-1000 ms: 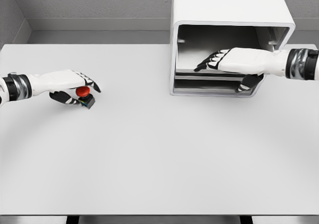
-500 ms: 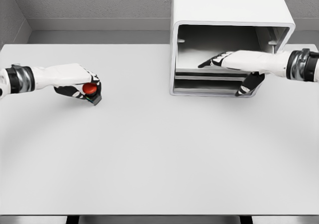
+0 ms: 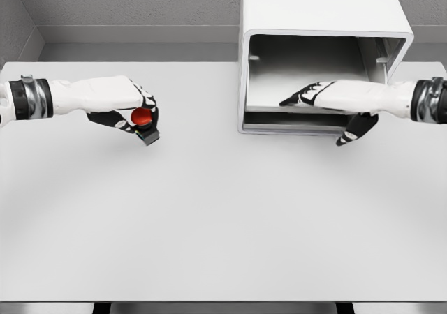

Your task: Slide open multi-storey tabletop storage cabinets and put open load switch and slide close multi-storey tabletop storage cabinets

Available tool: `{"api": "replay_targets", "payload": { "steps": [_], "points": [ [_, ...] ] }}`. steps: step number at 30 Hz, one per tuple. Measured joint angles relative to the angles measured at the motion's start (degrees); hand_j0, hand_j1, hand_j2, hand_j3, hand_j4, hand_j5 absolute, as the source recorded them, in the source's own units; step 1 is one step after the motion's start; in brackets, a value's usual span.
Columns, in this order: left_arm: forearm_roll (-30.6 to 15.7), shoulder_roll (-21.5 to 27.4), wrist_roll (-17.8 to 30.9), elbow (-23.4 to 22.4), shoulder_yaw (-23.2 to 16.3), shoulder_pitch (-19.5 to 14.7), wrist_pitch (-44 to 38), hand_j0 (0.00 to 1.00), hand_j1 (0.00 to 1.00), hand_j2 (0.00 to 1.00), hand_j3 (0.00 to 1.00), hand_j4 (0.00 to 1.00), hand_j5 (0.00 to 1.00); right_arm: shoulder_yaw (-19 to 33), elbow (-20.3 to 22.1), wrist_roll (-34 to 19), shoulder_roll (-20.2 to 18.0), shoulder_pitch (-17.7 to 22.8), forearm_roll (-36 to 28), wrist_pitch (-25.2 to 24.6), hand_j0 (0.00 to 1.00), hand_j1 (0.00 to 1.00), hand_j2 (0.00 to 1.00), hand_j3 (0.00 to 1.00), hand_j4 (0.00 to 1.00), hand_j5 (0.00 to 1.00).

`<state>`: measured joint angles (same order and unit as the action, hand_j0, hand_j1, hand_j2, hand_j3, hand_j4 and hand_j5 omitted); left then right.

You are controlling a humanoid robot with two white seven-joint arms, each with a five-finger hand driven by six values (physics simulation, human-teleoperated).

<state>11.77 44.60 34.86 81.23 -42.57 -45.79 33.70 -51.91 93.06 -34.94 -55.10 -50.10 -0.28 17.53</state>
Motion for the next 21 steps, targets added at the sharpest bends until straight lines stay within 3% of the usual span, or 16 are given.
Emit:
{"api": "replay_targets", "payload": {
  "steps": [10, 21],
  "points": [
    [-4.7, -0.4, -0.1, 1.7, 0.1, -1.0, 0.4, 0.44, 0.44, 0.44, 0.44, 0.44, 0.44, 0.0, 2.1, -0.1, -3.9, 1.3, -2.2, 8.3, 1.0, 1.0, 1.0, 1.0, 1.0, 1.0],
    [-5.6, -1.8, -0.1, 3.3, 0.1, -2.7, 0.4, 0.44, 0.44, 0.44, 0.44, 0.44, 0.44, -0.1, 2.9, -0.1, -7.2, 3.0, -3.9, 16.7, 1.0, 1.0, 1.0, 1.0, 1.0, 1.0]
  ]
}}
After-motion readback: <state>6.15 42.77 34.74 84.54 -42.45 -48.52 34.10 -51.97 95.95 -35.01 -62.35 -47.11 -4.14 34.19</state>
